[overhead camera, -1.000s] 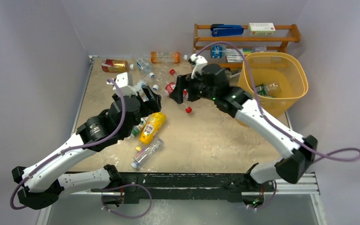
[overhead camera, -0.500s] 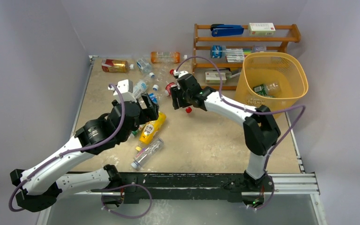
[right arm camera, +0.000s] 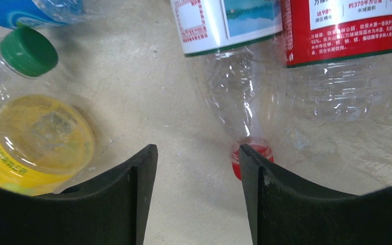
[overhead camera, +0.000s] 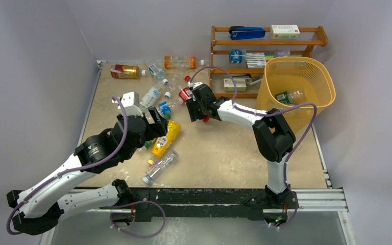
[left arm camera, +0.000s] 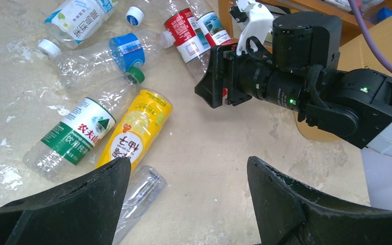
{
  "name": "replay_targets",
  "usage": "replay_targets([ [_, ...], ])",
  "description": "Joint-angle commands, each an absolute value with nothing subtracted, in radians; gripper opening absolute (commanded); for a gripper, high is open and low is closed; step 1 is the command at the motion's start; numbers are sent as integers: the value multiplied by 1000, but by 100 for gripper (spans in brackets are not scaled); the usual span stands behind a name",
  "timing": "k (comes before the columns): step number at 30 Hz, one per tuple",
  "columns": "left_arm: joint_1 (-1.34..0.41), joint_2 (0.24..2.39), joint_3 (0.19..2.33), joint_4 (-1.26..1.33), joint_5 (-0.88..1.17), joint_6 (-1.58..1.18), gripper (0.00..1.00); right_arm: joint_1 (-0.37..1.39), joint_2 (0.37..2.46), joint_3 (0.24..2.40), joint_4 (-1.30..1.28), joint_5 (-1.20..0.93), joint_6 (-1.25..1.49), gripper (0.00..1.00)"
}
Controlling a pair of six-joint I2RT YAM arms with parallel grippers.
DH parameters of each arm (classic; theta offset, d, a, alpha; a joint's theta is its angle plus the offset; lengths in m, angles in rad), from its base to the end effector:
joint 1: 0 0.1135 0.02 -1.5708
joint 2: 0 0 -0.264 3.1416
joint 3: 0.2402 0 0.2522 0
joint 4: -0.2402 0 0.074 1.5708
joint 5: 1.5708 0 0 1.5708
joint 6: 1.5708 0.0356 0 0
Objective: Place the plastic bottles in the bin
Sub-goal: Pick up the plastic bottle at the center of the board.
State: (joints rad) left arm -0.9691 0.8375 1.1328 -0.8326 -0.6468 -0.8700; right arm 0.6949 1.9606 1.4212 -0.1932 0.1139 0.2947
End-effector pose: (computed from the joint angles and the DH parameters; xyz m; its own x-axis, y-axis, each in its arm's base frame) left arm 0.1016 -0.1100 0.3859 -0.4657 -0.3994 -0.7897 0.0138 0.8890 -0.4577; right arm 0.3426 0.2803 0.2102 -0.6575 -0.1724 -0.7335 -0.3974 0.9064 0.1432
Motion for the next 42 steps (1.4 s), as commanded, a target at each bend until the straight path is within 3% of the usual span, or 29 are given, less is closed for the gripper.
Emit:
replay_targets([
  [1,-968,832,1131,-826,-640,-893,83,686,1944,1394,-155,142,260,62],
  [20,-968,838,1107,-827,-628,-920,83,605,1907,1369,-134,154,185,63],
  [35,-968,854,1097,-803,-611,-923,83,592,1942,1313,-94,29,118,64],
  [37,-968,854,1091,-793,-608,-923,83,594,1945,1306,-90,18,119,63],
  [42,-968,859,1089,-787,-601,-923,83,592,1952,1296,-84,4,122,43],
])
